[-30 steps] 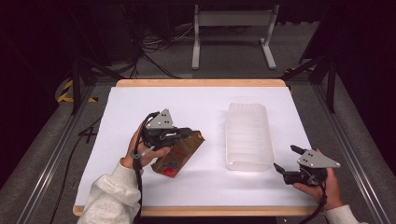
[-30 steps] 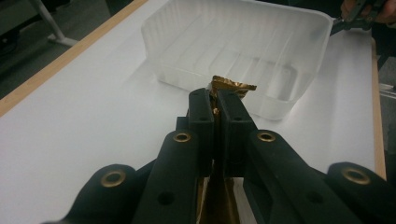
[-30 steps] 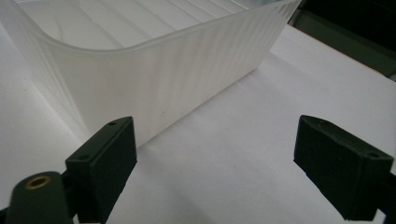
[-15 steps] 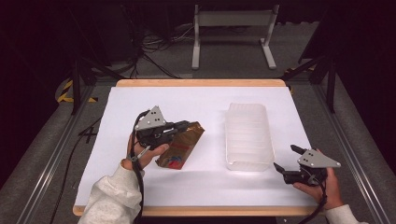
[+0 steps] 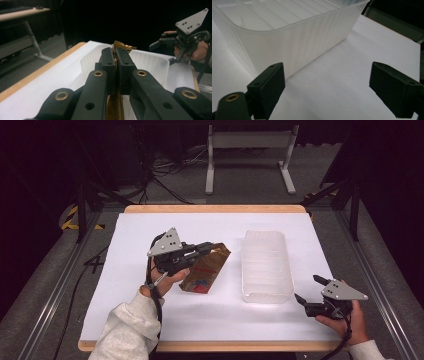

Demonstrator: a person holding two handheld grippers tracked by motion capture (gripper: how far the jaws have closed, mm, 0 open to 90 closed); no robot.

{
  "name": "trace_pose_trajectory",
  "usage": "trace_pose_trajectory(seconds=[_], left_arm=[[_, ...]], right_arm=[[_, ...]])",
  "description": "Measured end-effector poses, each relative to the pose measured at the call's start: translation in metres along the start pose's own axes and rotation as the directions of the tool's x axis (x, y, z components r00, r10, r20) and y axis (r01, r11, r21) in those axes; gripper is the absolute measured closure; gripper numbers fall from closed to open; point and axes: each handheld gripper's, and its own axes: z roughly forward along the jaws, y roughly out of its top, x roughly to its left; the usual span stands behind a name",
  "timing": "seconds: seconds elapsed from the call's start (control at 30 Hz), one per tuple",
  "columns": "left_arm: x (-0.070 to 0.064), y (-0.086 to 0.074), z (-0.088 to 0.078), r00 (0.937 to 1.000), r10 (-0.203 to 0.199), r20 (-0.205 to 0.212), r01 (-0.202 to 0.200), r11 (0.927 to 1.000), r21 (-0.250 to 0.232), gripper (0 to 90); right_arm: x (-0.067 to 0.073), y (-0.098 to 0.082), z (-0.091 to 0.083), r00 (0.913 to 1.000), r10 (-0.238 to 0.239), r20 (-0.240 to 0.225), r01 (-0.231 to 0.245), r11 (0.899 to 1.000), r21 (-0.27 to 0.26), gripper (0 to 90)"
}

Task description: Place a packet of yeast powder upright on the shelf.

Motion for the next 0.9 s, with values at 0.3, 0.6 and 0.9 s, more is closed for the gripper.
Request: trace_pose_trajectory(seconds=[0.3,0.6,0.9], left_arm=[[-0.001,0.017,0.038,0.9986,0.011,0.051,-0.011,0.9999,0.0,86.2],[-0.003,0.032,0.066,0.9964,0.008,0.085,-0.007,0.9999,-0.012,86.3],[-0.01,0.038,0.09,0.9919,0.01,0.126,-0.008,0.9998,-0.019,86.3]], right_arm=[[-0.001,-0.001,-0.003,0.9999,0.005,0.01,-0.005,1.0,-0.006,13.9],[-0.002,-0.003,-0.006,0.9996,0.012,0.025,-0.011,1.0,-0.005,13.9],[-0.002,-0.004,-0.008,0.9995,0.009,0.03,-0.008,1.0,-0.006,13.9]])
